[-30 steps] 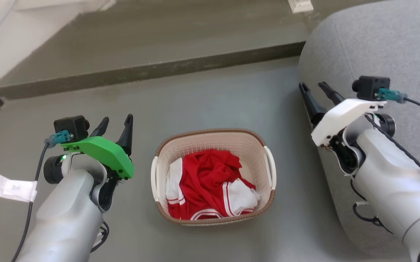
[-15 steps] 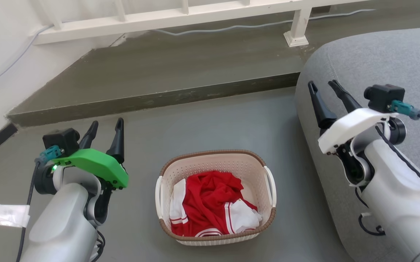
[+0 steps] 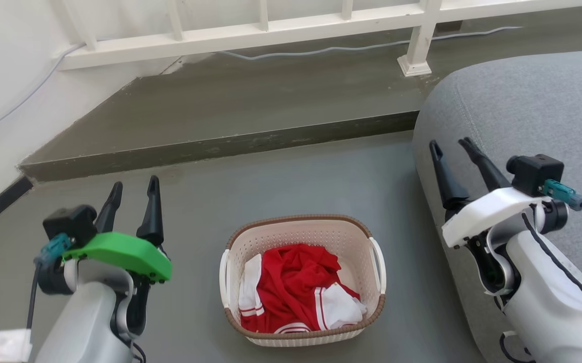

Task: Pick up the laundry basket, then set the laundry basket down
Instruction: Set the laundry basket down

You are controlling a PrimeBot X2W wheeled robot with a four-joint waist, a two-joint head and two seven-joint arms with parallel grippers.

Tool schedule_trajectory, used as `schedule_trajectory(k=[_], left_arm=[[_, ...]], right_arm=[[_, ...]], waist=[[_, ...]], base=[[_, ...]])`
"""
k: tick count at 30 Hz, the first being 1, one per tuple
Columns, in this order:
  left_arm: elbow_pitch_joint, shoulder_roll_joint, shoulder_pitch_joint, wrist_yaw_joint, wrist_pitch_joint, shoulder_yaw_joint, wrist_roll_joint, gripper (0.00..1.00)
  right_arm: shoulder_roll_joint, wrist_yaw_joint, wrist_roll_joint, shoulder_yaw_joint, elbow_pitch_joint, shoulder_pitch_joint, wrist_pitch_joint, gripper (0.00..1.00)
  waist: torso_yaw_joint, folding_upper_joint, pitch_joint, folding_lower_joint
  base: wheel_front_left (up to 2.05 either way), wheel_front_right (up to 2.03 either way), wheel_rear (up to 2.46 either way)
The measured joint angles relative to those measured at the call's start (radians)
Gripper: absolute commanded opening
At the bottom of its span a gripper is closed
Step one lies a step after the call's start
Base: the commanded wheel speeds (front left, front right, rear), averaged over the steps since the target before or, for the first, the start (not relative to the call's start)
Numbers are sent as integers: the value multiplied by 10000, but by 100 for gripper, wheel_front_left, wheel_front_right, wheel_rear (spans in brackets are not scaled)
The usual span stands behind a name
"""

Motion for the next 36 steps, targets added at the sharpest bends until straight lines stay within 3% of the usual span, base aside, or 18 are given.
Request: schedule_trajectory(k=[8, 22, 36], left_arm=[[-759, -107, 1007, -2, 0, 353, 571, 100], [-1946, -357, 1891, 8, 0, 899, 1735, 100], [-2313, -606, 2392, -15, 0, 1198, 2100, 100]], right_arm=[[-12, -219, -489, -483, -771, 799, 0, 100], [155, -282, -1022, -1024, -1561, 1865, 0, 100], [293, -261, -1331, -1363, -1921, 2244, 0, 100]], waist=[[14, 0, -110, 0], [-76, 0, -160, 0], [-35, 0, -72, 0]], base=[[0, 0, 0], [0, 0, 0], [0, 0, 0]])
